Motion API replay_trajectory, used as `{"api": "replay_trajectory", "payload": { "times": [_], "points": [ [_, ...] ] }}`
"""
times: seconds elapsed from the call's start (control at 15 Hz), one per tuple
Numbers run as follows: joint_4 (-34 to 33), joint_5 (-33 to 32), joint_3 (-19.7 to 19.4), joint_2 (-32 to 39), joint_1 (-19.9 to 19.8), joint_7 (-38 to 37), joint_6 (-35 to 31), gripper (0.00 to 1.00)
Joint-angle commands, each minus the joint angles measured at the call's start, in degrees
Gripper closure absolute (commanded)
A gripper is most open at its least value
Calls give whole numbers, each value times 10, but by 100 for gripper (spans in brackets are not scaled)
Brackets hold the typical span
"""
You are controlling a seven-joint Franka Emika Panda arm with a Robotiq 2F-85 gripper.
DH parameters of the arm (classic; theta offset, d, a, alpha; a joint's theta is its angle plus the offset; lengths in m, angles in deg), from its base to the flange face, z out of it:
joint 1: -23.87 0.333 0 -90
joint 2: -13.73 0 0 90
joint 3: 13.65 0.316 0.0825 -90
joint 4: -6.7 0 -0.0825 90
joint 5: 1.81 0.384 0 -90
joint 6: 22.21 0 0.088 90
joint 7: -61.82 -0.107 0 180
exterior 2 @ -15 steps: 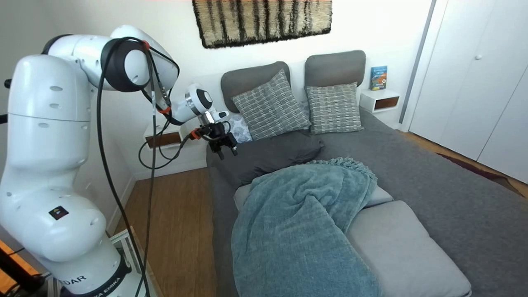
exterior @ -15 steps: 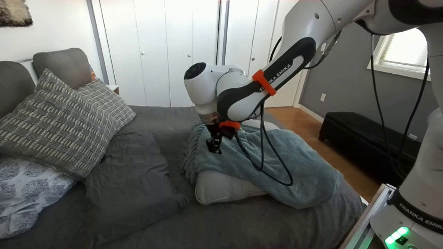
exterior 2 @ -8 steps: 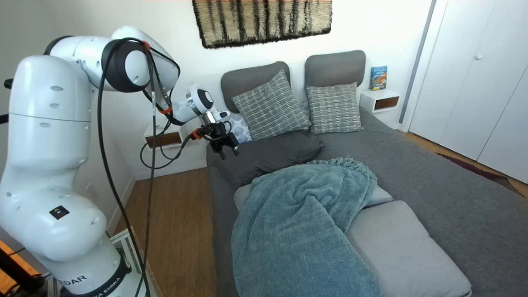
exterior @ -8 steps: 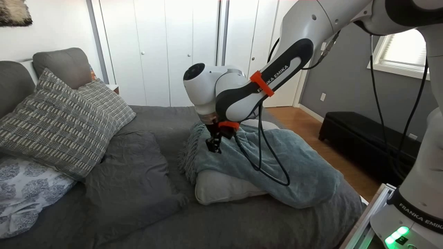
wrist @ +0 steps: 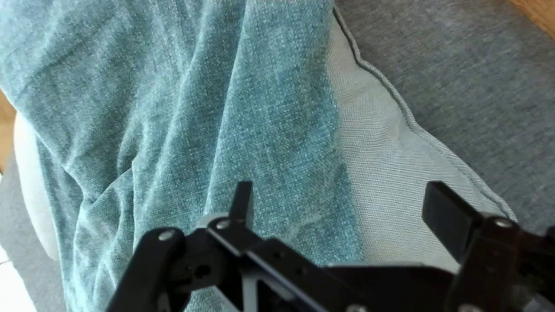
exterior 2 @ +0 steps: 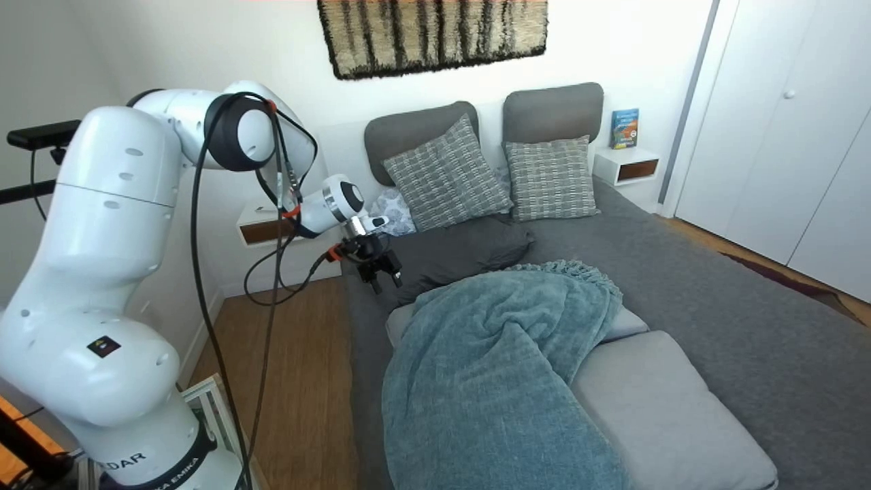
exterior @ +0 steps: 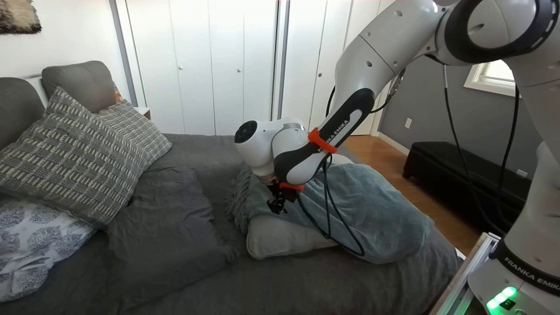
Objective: Unfold the fleece then turn it over
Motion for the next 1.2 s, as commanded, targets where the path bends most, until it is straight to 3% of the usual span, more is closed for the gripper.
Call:
{"api": "replay_trajectory", "payload": {
  "times": [0.0,0.6,1.13],
  "points": [
    [-41,-23,-26,46,25,-34,6,0],
    [-144,-90,-67,151,55,-72,20,0],
    [-244,-106,-74,236,62,-76,31,0]
  ]
}}
